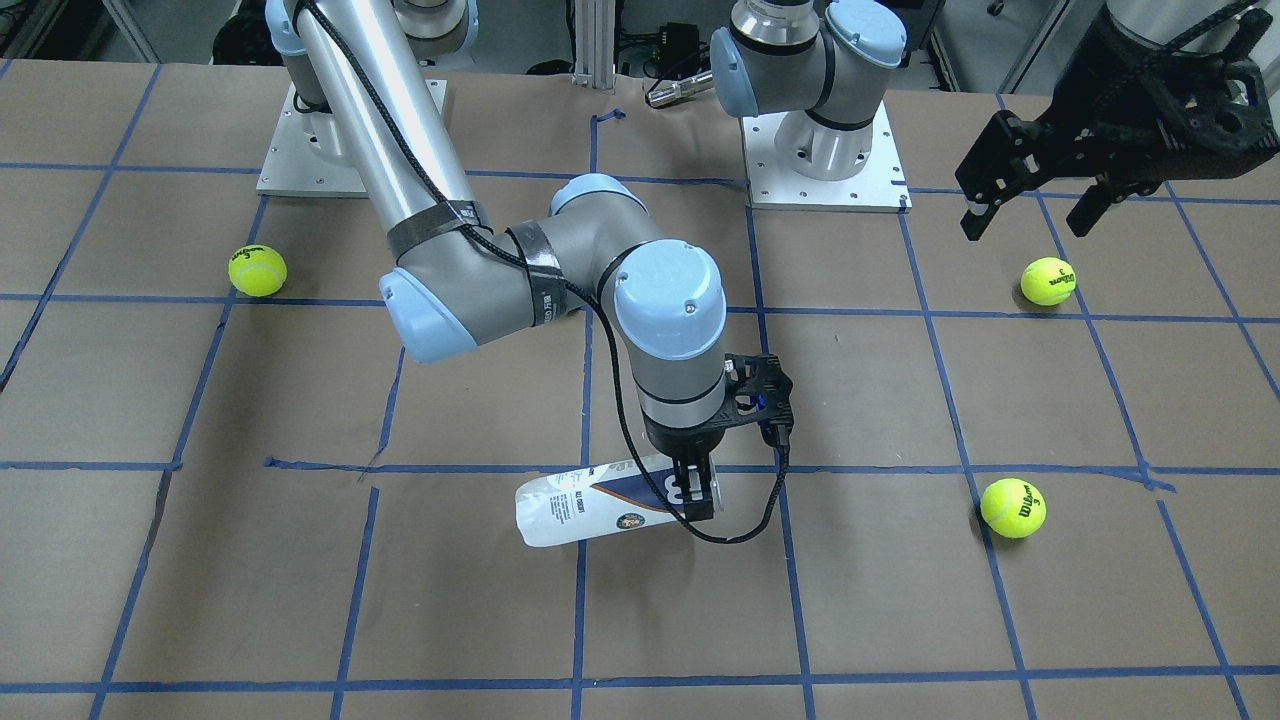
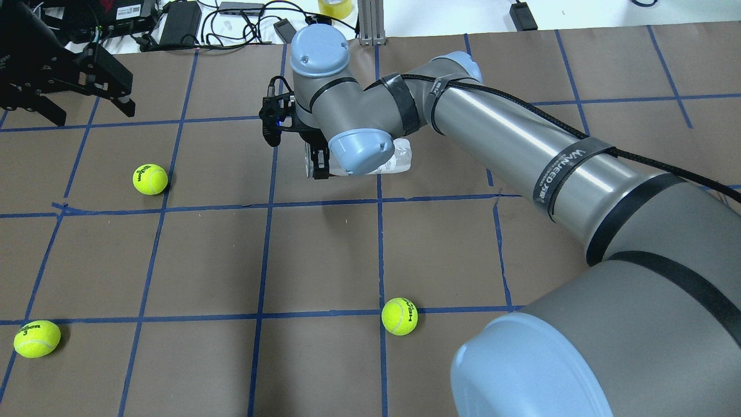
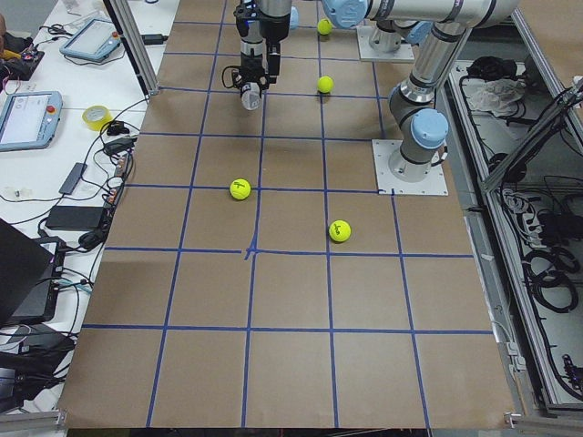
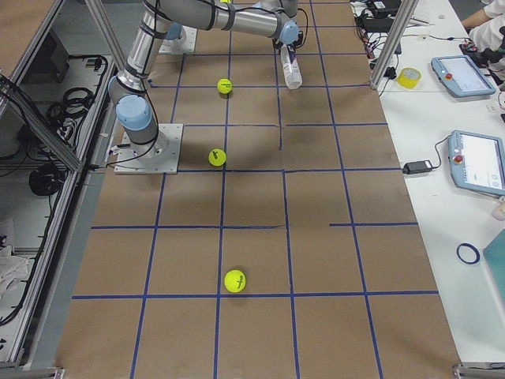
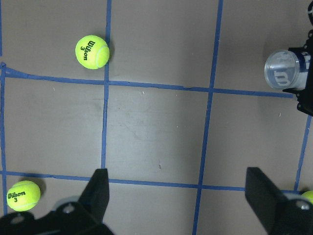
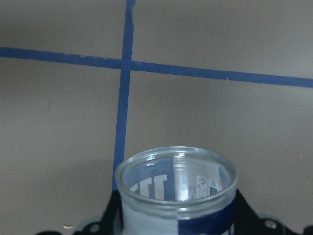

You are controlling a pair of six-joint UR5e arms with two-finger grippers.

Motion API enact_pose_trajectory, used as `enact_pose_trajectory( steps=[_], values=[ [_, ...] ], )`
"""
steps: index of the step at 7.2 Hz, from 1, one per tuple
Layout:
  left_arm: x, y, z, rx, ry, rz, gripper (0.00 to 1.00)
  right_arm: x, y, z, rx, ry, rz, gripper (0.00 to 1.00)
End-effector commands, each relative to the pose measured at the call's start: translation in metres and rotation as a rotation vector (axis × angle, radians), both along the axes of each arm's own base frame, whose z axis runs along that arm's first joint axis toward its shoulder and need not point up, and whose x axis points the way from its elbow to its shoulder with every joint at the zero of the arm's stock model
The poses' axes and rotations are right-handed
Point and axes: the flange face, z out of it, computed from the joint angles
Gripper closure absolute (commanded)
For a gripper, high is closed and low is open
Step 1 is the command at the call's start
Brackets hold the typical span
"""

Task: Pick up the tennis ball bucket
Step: 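Carry the can with the right gripper toward the table center and lay it down, then release the can and raise the right gripper away while the left arm moves forward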

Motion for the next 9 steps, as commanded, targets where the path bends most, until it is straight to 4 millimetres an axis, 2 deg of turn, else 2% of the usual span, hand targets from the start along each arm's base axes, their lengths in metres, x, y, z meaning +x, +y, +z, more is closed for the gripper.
enact_pose_trajectory(
  steps=[1, 2, 3, 4, 5, 6, 7, 8, 9],
  values=[
    [0.001, 0.000, -0.001, 0.002, 0.001, 0.001, 0.00, 0.006, 0.003, -0.013, 0.006, 0.010, 0.009, 0.00],
    [0.001, 0.000, -0.001, 0.003, 0.002, 0.001, 0.00, -0.003, -0.008, 0.011, -0.026, -0.001, -0.044, 0.00],
    [0.000, 0.000, -0.001, 0.002, 0.005, 0.001, 0.00, -0.016, -0.019, 0.072, -0.069, -0.057, -0.220, 0.00],
    [0.002, -0.001, -0.002, 0.006, -0.005, 0.002, 0.00, -0.046, -0.024, 0.132, -0.068, -0.074, -0.341, 0.00],
    [0.003, -0.006, -0.007, 0.006, 0.010, 0.004, 0.00, -0.093, -0.019, 0.184, -0.041, -0.091, -0.592, 0.00],
    [0.005, -0.014, -0.020, 0.027, 0.015, 0.004, 0.00, -0.144, -0.016, 0.217, 0.018, -0.074, -0.868, 0.00],
    [0.003, -0.024, -0.043, 0.037, 0.066, 0.014, 0.00, -0.181, 0.003, 0.259, 0.031, -0.071, -0.950, 0.00],
    [-0.007, -0.037, -0.071, 0.012, 0.194, 0.042, 0.00, -0.208, 0.031, 0.283, 0.067, -0.046, -1.048, 0.00],
    [-0.008, -0.049, -0.103, 0.014, 0.236, 0.107, 0.00, -0.243, 0.047, 0.291, 0.082, 0.047, -1.202, 0.00]
  ],
)
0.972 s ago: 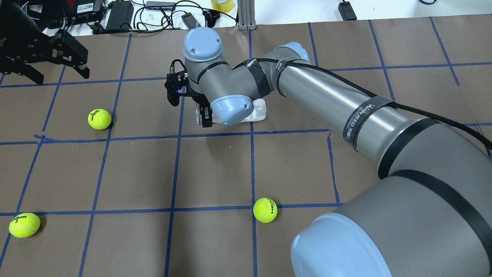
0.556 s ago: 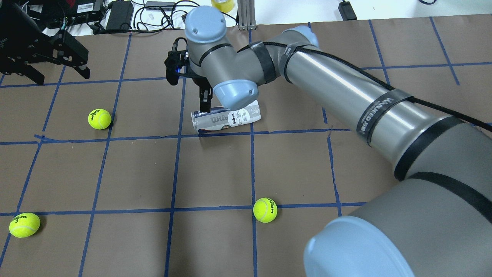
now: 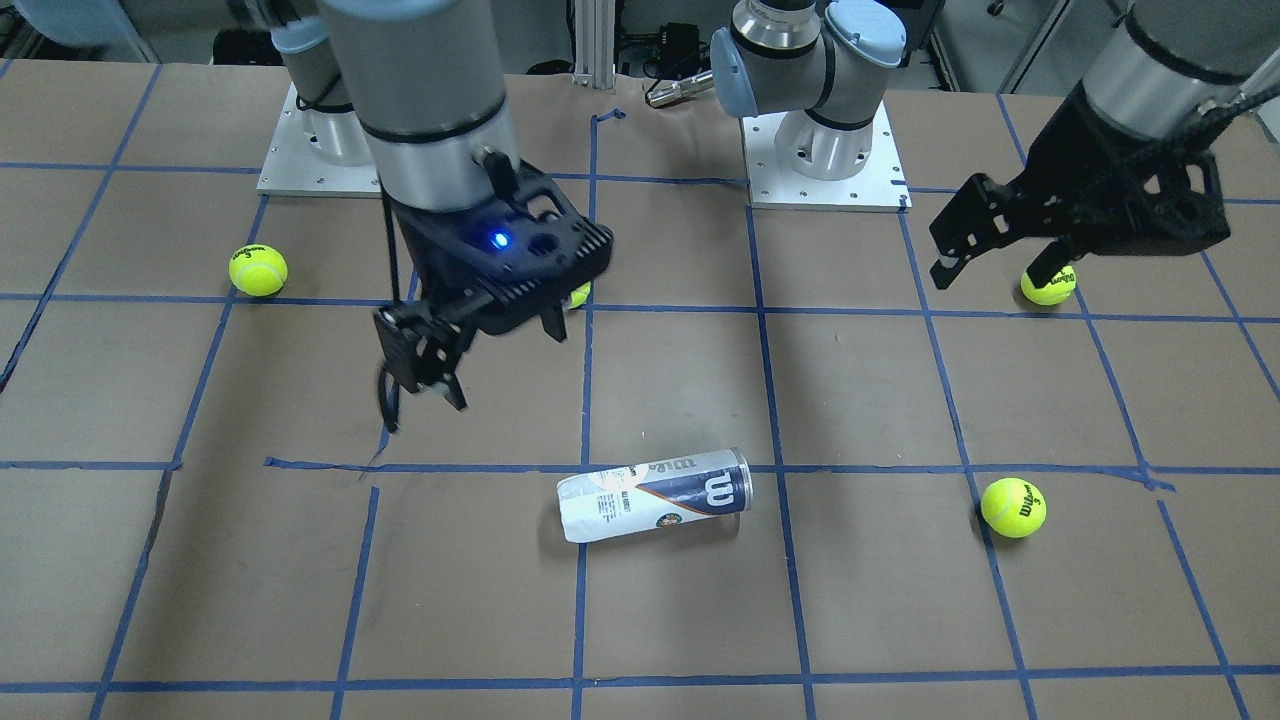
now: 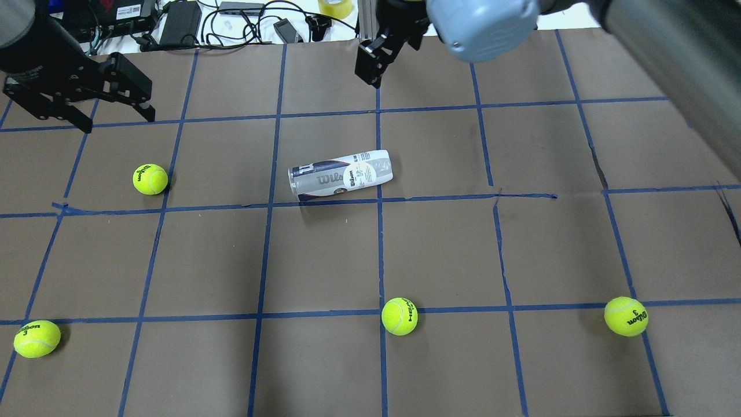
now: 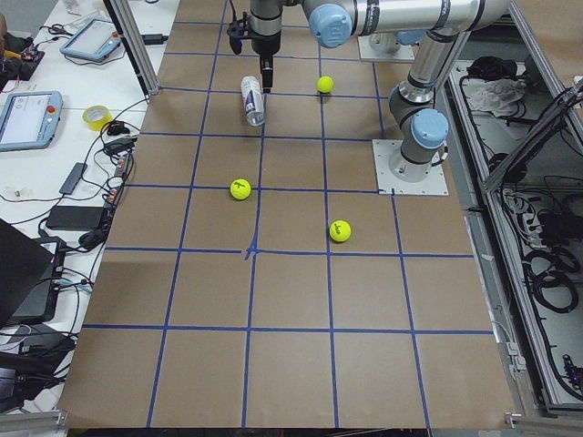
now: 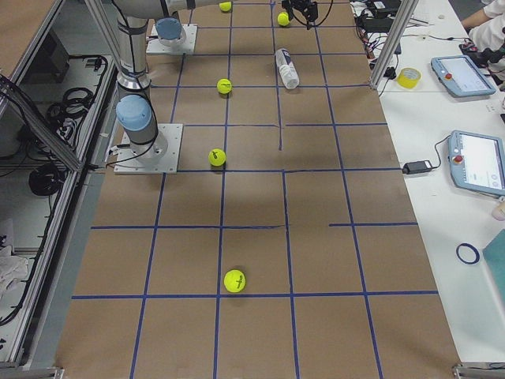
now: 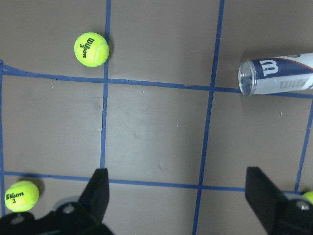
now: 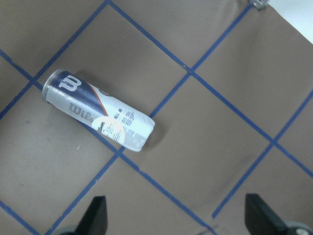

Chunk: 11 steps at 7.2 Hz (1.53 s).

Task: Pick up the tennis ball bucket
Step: 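Release the can and raise the right gripper away while the left arm moves forward, then reach the left gripper to the lying can's bottom end and grasp it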

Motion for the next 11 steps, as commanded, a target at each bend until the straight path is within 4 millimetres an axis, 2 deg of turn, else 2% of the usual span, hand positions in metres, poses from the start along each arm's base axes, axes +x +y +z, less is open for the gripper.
enact_pose_trajectory(
  steps=[1, 2, 4, 5, 6, 7, 9, 11],
  values=[
    [-0.004, -0.025, -0.074, -0.021, 0.095, 0.070, 0.00, -0.067, 0.038, 0.036, 0.058, 0.084, -0.295, 0.00],
    [-0.011, -0.031, -0.106, -0.031, 0.178, 0.074, 0.00, -0.094, 0.038, 0.044, 0.059, 0.093, -0.457, 0.00],
    [-0.014, -0.045, -0.148, -0.001, 0.244, 0.102, 0.00, -0.121, 0.033, 0.047, 0.059, 0.085, -0.556, 0.00],
    [-0.018, -0.052, -0.168, 0.018, 0.282, 0.101, 0.00, -0.121, 0.034, 0.047, 0.062, 0.081, -0.578, 0.00],
    [-0.020, -0.060, -0.188, 0.043, 0.319, 0.104, 0.00, -0.114, 0.033, 0.030, 0.107, 0.019, -0.567, 0.00],
    [-0.026, -0.067, -0.210, 0.040, 0.375, 0.103, 0.00, -0.113, 0.035, 0.023, 0.137, -0.025, -0.557, 0.00],
    [-0.035, -0.063, -0.259, 0.064, 0.452, 0.105, 0.00, -0.117, 0.031, 0.031, 0.067, -0.041, -0.552, 0.00],
    [-0.049, -0.059, -0.281, 0.099, 0.464, 0.092, 0.00, -0.117, 0.031, 0.032, 0.063, -0.039, -0.532, 0.00]
  ],
)
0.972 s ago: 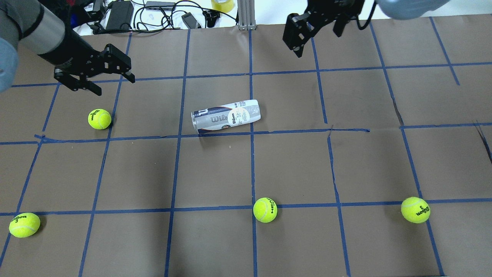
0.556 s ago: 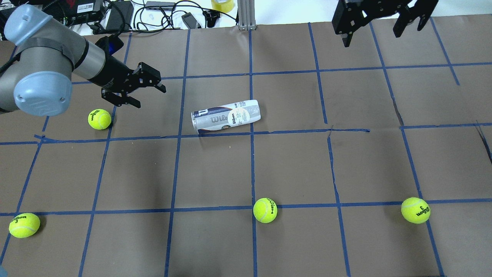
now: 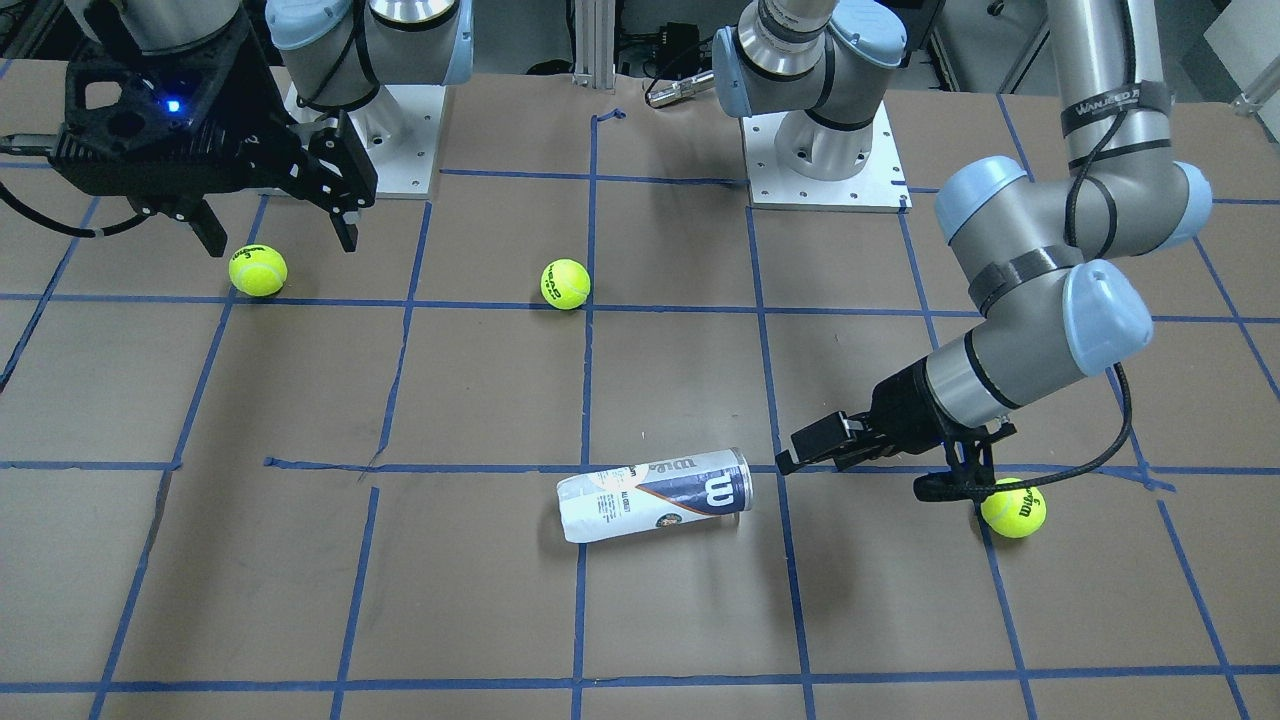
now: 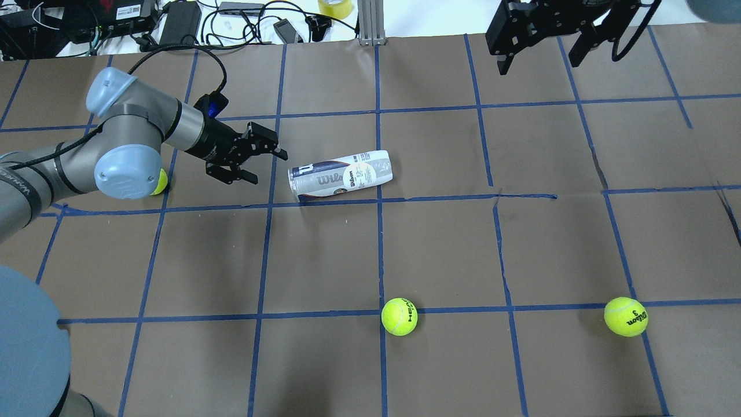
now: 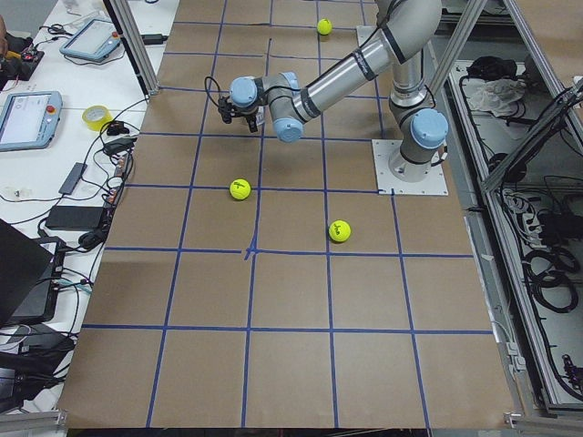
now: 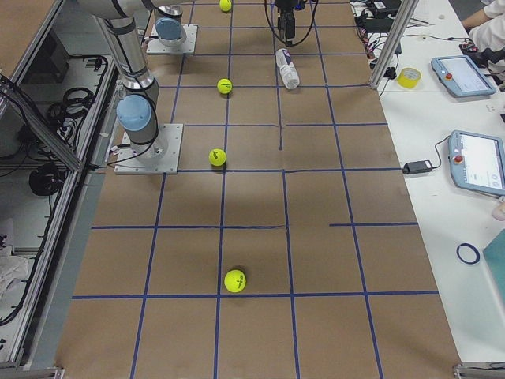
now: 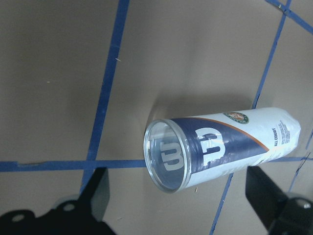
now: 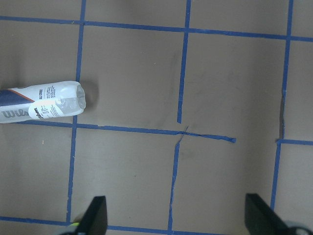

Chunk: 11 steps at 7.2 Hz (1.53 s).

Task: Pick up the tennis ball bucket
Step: 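Reach the left gripper to the lying can's bottom end and grasp it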

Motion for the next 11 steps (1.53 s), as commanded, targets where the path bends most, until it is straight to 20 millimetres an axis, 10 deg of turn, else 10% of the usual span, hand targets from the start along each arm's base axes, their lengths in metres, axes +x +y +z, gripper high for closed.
enact_pose_trajectory(
  steps=[1, 10, 11],
  values=[
    [-0.012, 0.001, -0.021, 0.022, 0.085, -0.001, 0.00, -0.001, 0.000, 0.001, -0.006, 0.000, 0.005, 0.00],
    [-0.051, -0.005, -0.039, 0.005, 0.202, -0.033, 0.03, -0.026, -0.002, 0.002, 0.004, 0.001, -0.010, 0.00],
    [-0.052, -0.005, -0.039, 0.013, 0.208, -0.023, 0.64, -0.026, -0.002, 0.002, 0.007, 0.001, -0.010, 0.00]
  ],
)
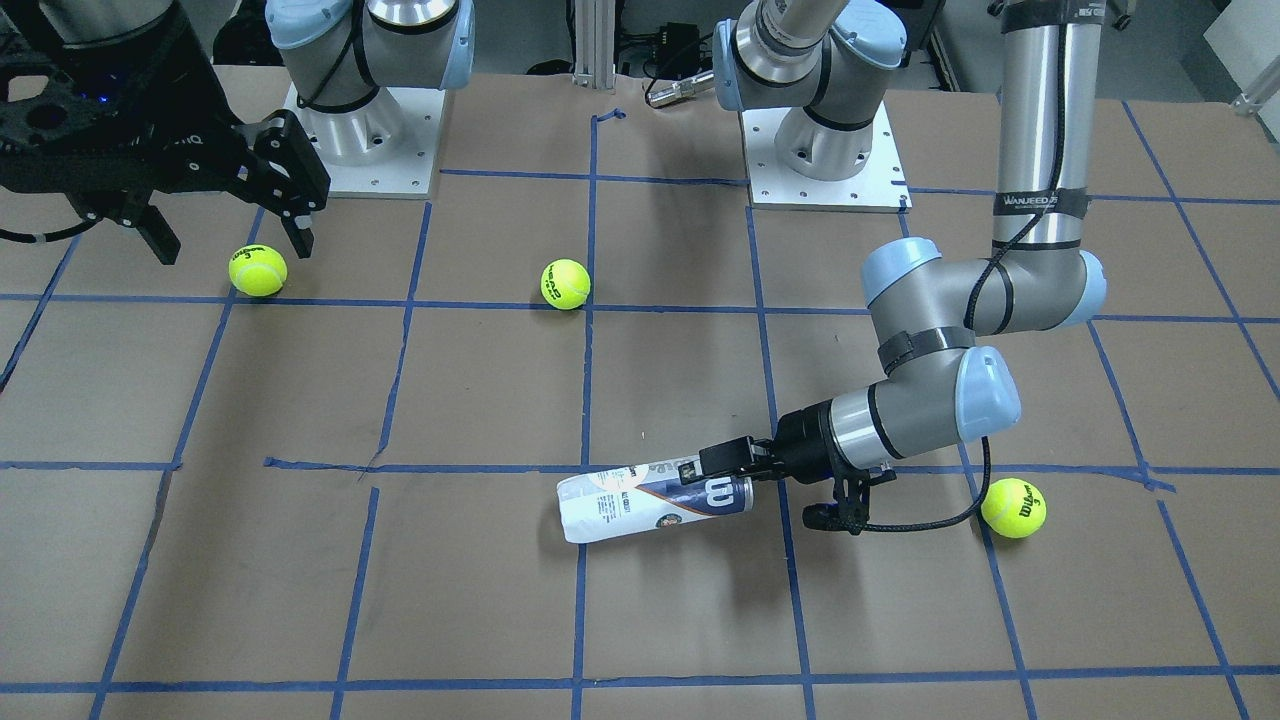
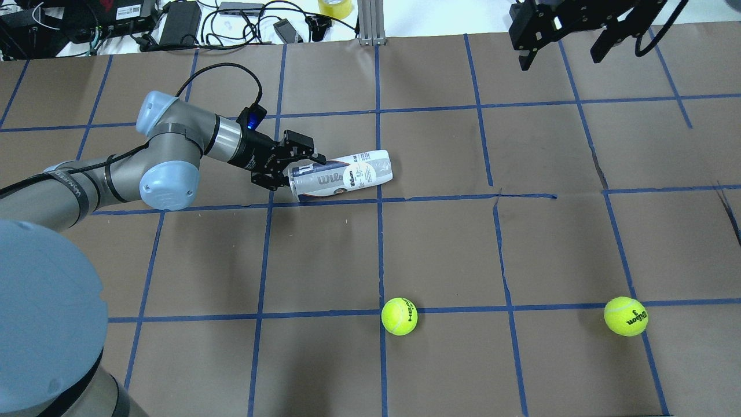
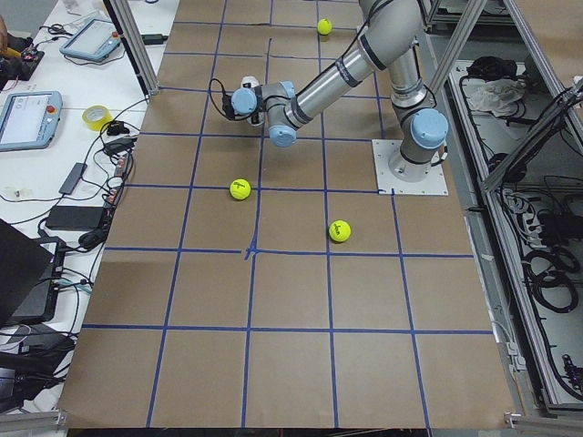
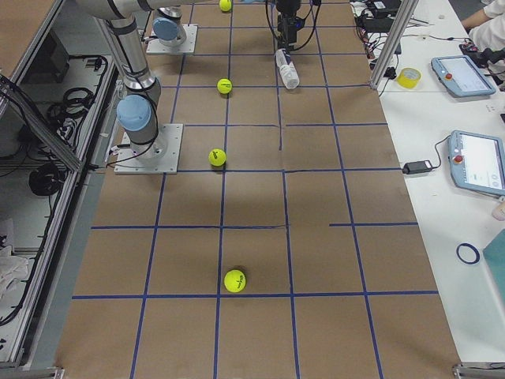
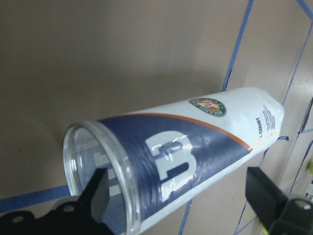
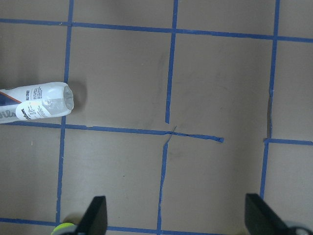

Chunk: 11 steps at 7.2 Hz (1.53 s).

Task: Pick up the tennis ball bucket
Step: 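Reach the left gripper to the lying can's bottom end and grasp it, then lift the can with the left gripper, tilting it upright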

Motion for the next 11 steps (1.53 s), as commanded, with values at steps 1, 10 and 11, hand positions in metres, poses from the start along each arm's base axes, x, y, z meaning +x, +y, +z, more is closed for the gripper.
enact_pose_trajectory(
  steps=[1, 10, 11],
  values=[
    [-0.002, 0.000, -0.001, 0.031, 0.030, 0.024, 1.00, 0.000, 0.000, 0.000, 0.005, 0.000, 0.002, 0.00],
    [-0.020, -0.101, 0.211, -0.141, -0.483, 0.146, 1.00, 0.000, 0.003, 0.000, 0.006, 0.002, 0.005, 0.00],
    [-0.031, -0.100, 0.214, -0.219, -0.633, -0.019, 1.00, 0.000, 0.003, 0.000, 0.006, 0.002, 0.006, 0.00]
  ],
)
